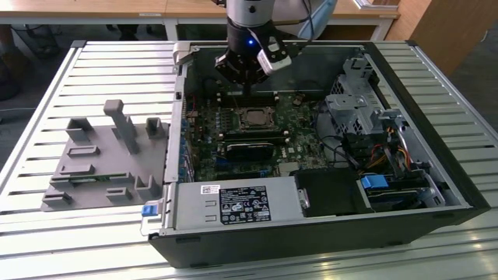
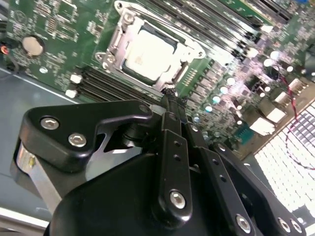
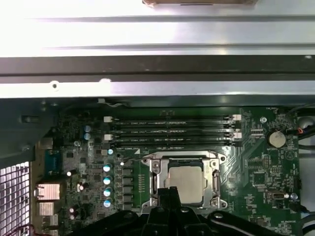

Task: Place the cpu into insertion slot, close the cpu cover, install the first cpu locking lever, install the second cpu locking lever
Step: 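Install the first cpu locking lever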

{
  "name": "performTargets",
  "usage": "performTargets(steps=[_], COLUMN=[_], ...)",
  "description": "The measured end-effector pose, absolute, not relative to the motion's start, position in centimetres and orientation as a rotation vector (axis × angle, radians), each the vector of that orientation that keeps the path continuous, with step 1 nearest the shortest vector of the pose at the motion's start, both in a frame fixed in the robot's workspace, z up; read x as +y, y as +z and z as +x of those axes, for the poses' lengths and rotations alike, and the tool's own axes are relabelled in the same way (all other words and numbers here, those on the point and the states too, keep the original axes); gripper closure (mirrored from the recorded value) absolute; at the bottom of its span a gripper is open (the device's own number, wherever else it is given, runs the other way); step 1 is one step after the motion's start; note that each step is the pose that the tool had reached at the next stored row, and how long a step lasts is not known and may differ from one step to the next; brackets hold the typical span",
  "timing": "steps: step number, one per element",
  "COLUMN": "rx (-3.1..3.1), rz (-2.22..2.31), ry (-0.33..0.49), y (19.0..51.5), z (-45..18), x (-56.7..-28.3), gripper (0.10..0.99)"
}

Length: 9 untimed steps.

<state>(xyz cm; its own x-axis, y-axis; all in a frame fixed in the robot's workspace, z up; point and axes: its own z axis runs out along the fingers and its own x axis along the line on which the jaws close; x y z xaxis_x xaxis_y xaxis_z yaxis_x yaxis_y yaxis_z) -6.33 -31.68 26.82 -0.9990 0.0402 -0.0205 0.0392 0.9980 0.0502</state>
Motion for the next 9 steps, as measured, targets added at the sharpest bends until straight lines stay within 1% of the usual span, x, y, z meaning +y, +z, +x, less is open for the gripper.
performTargets(steps=[9], rx=[3.117], rz=[0.062], ry=[0.077], y=[26.7], z=[-8.2], x=[-31.4], gripper=[0.976])
